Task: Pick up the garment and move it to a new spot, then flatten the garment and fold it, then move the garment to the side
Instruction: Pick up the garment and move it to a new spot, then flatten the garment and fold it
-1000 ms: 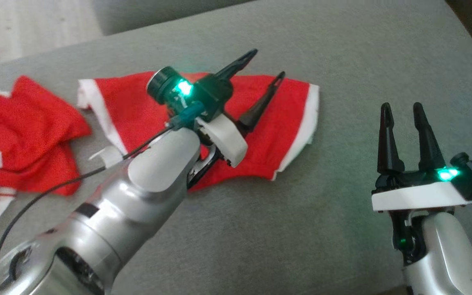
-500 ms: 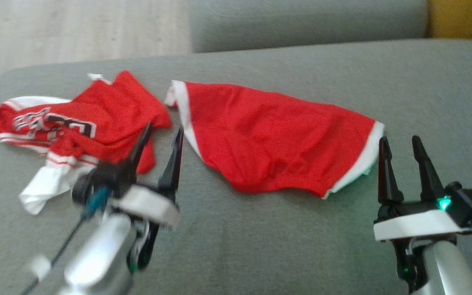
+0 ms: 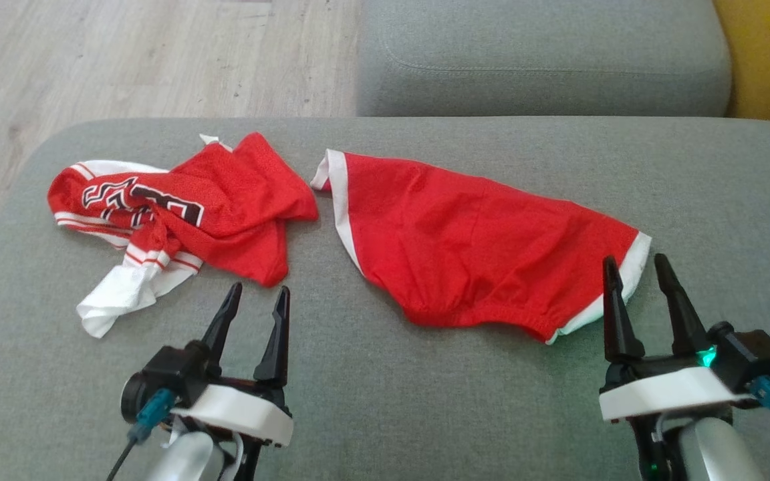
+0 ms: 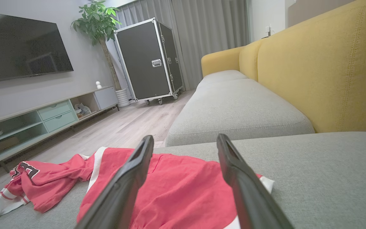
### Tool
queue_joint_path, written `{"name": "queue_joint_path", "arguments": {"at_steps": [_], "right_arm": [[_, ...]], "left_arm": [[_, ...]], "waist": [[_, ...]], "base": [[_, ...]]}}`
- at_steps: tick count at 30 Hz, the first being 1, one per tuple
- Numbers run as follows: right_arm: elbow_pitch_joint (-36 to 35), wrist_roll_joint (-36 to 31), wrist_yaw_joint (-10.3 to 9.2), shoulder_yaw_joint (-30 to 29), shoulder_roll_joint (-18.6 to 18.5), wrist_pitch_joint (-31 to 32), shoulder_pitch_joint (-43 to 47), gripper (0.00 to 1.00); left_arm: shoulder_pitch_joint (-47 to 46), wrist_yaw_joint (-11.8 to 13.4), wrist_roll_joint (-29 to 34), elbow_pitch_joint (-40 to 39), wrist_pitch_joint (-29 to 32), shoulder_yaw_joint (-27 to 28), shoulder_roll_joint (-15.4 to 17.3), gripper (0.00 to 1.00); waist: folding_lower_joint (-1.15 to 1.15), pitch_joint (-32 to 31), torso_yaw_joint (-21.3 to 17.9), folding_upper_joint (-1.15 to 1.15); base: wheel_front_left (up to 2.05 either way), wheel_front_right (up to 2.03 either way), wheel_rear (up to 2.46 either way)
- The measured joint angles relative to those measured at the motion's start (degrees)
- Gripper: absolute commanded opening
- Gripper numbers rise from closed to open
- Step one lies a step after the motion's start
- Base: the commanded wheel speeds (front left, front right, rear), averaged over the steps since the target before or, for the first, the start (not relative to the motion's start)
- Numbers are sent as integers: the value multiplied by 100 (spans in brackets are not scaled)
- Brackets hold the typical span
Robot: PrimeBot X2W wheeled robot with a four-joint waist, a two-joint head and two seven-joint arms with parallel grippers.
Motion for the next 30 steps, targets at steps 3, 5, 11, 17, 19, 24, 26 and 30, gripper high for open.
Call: {"name": "queue_joint_path", "arguments": {"at_steps": [3,5,11,17,19,24,26,30], "right_arm": [[3,0,0,40,0,0,0,100],[3,0,0,64,0,0,-1,100],[-3,-19,0,135,-1,0,-13,100],[-46,-44,0,129,-1,0,-148,100],[-73,-44,0,114,-1,0,-238,100],[-87,-43,0,116,-2,0,-389,100],[-91,-42,0,122,-1,0,-391,100],[-96,-36,0,111,-2,0,-402,100]], "left_arm": [[-5,-71,85,5,0,110,-69,100],[-21,-167,85,46,0,132,-145,100],[-325,-363,73,486,103,-21,-439,100],[-990,-543,16,987,214,-278,-746,100],[-1171,-549,-62,1236,372,-378,-829,100],[-1434,-537,-256,1840,743,-613,-882,100],[-1532,-531,-324,2033,843,-677,-887,100],[-1702,-517,-550,2183,883,-864,-892,100]], "waist": [[0,11,-62,0],[0,38,-113,0],[1,211,-319,0],[1,510,-565,0],[1,629,-650,0],[2,851,-915,0],[2,919,-1022,0],[2,1016,-1203,0]], "base": [[0,0,0],[0,0,0],[0,0,0],[0,0,0],[0,0,0],[0,0,0],[0,0,0],[0,0,0]]}}
